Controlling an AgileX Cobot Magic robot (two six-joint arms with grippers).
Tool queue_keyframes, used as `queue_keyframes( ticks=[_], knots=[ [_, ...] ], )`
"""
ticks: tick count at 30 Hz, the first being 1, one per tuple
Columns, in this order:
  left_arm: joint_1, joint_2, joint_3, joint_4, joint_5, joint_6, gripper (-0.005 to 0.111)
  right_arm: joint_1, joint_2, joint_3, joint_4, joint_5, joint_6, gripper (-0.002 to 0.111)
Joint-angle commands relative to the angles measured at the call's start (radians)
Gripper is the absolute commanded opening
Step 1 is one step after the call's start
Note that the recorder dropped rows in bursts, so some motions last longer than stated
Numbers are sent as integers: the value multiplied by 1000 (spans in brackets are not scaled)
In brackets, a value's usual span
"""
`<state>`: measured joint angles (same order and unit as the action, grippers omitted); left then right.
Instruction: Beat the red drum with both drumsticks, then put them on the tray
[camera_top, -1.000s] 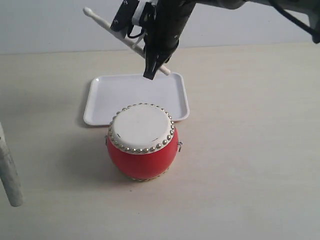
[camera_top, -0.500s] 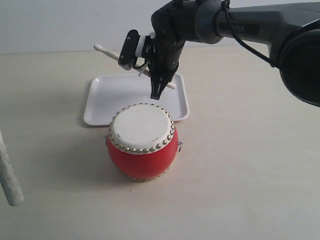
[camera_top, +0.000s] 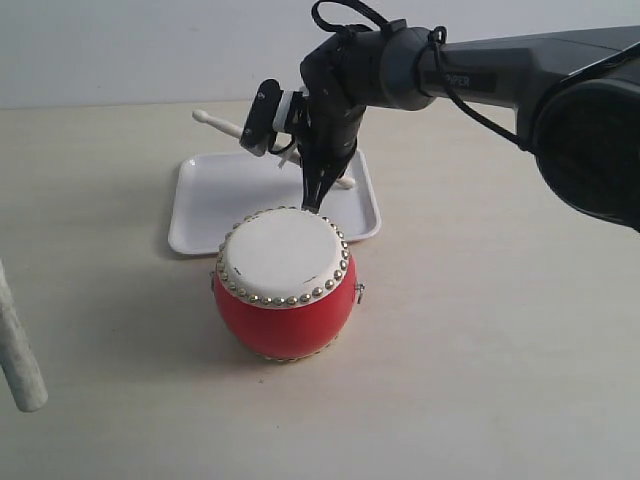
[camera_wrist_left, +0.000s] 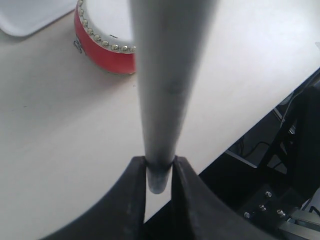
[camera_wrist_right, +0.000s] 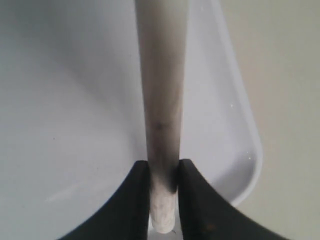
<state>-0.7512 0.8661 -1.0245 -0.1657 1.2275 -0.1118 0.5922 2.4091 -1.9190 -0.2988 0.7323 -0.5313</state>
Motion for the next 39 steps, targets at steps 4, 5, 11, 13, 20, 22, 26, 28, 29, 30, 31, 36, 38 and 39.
queue_keyframes(
  ticks=[4, 5, 11, 13, 20, 22, 26, 28, 29, 30, 31, 36, 38, 39],
  knots=[
    [-6, -6, 2, 4, -6, 3, 0, 2, 1, -6, -19, -17, 11, 24],
    [-6, -6, 2, 4, -6, 3, 0, 2, 1, -6, -19, -17, 11, 25],
    [-6, -6, 2, 4, -6, 3, 0, 2, -2, -6, -31, -8, 55, 31],
    [-6, -6, 2, 4, -6, 3, 0, 2, -15, -6, -41, 14, 95, 32],
    [-6, 5, 9, 20, -6, 24, 0, 2, -132, -6, -32, 240, 283, 32],
    [-6, 20, 34, 31, -6, 24, 0, 2, -174, -6, 1, 329, 359, 32],
    [-3, 66, 140, 55, -6, 36, 0, 2, -244, -6, 221, 487, 345, 32],
    [10, 83, 184, 58, -40, 63, 0, 2, -273, -6, 339, 489, 307, 32],
    [28, 92, 200, 58, -67, 84, 0, 2, -286, -6, 405, 489, 290, 32],
    [49, 104, 206, 58, -87, 105, 0, 2, -298, -6, 451, 489, 287, 32],
    [83, 115, 210, 58, -109, 126, 0, 2, -310, -3, 491, 489, 289, 32],
    [329, 158, 210, -61, -177, 309, 0, 2, -351, -2, 601, 489, 267, 32],
    [450, 178, 210, -182, -181, 426, 0, 2, -355, -2, 665, 489, 267, 32],
    [509, 193, 210, -261, -176, 494, 0, 2, -355, -2, 715, 489, 265, 32]
  ],
)
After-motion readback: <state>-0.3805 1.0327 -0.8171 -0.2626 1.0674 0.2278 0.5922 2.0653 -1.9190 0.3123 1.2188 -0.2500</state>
